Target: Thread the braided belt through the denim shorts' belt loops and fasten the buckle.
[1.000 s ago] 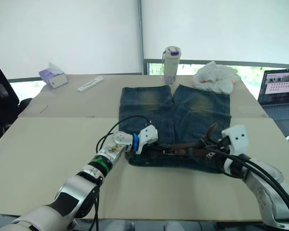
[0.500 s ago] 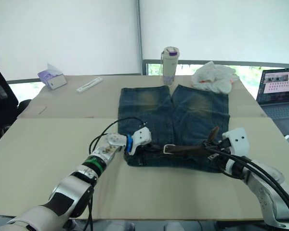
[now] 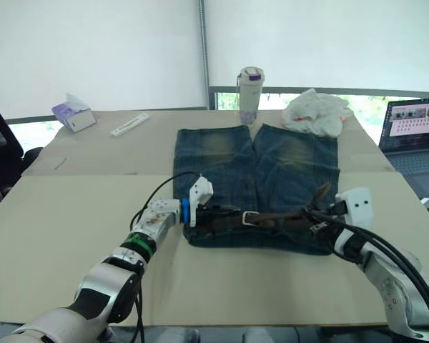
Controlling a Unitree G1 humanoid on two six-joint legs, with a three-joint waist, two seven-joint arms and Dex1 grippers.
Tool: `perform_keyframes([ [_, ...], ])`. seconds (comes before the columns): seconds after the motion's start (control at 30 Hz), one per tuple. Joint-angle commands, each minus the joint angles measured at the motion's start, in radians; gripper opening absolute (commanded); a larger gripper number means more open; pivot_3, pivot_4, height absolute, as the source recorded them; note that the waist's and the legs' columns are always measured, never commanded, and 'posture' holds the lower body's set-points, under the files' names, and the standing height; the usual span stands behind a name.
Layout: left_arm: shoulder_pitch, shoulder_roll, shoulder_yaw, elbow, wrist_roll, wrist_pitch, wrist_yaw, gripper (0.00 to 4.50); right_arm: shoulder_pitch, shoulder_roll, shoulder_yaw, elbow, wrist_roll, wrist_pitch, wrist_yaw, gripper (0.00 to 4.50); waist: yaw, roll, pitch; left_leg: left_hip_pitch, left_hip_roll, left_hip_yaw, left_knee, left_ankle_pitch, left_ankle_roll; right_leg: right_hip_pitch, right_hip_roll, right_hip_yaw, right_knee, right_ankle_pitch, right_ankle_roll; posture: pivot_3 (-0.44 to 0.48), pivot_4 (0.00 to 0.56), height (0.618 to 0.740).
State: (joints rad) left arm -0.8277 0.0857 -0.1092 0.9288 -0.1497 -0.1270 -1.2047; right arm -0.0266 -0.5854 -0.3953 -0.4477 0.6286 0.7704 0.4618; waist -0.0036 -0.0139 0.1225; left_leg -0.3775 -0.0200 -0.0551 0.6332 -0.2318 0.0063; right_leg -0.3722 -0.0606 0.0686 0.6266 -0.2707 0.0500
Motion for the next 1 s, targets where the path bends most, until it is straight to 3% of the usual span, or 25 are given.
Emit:
perform_keyframes([
  [0.03,0.014,-0.018,0.005,-0.168,-0.052,0.050,-0.024,0.05,-0.038,0.040,-0.036,-0.056,0.085,0.026,-0.048,0.00,-0.001,0.001,0.000,0.000,0.000,0.000,0.000,0.000,0.000,0.000,0.000,0.000,0.000,0.000,0.000,0.000,0.150,0.740],
  [0.17,0.048,-0.032,-0.008,-0.326,-0.079,0.128,-0.005,0.05,-0.081,0.092,-0.012,-0.084,0.143,0.062,-0.103,0.00,-0.008,0.003,-0.001,0.000,0.001,-0.002,0.000,0.000,0.000,0.000,0.000,0.000,0.001,0.000,0.000,0.000,0.150,0.740],
  [0.23,0.060,-0.037,-0.020,-0.374,-0.073,0.149,0.017,0.55,-0.097,0.110,0.002,-0.089,0.161,0.074,-0.123,0.00,-0.010,0.004,-0.001,0.000,0.001,-0.002,0.000,0.000,0.000,0.000,0.000,0.000,0.001,0.000,0.000,0.000,0.150,0.740],
  [0.3,0.071,-0.042,-0.037,-0.396,-0.048,0.133,0.048,1.23,-0.114,0.122,0.016,-0.096,0.179,0.088,-0.146,0.00,-0.012,0.004,-0.001,0.001,0.001,-0.002,0.000,0.000,0.000,0.000,0.001,0.000,0.001,0.000,0.000,0.000,0.150,0.740],
  [0.5,0.090,-0.080,-0.067,-0.383,0.019,0.057,0.196,4.10,-0.160,0.137,0.032,-0.102,0.230,0.137,-0.217,0.00,-0.011,0.005,-0.001,0.001,0.001,-0.002,0.000,0.000,0.000,0.000,0.001,0.001,0.001,0.000,0.000,0.000,0.150,0.740],
  [0.77,0.074,-0.128,-0.050,-0.356,0.019,0.010,0.297,4.10,-0.177,0.155,0.059,-0.115,0.274,0.187,-0.297,0.00,-0.012,0.004,-0.001,0.001,0.001,-0.002,0.000,0.000,0.000,0.000,0.001,0.001,0.000,0.000,0.000,0.000,0.150,0.740],
  [1.0,0.066,-0.131,-0.065,-0.297,0.035,-0.040,0.314,3.92,-0.176,0.170,0.070,-0.126,0.311,0.192,-0.333,0.00,-0.012,0.004,-0.001,0.001,0.001,-0.001,-0.001,0.000,0.000,0.000,0.001,0.001,0.000,0.000,0.000,0.000,0.150,0.740],
])
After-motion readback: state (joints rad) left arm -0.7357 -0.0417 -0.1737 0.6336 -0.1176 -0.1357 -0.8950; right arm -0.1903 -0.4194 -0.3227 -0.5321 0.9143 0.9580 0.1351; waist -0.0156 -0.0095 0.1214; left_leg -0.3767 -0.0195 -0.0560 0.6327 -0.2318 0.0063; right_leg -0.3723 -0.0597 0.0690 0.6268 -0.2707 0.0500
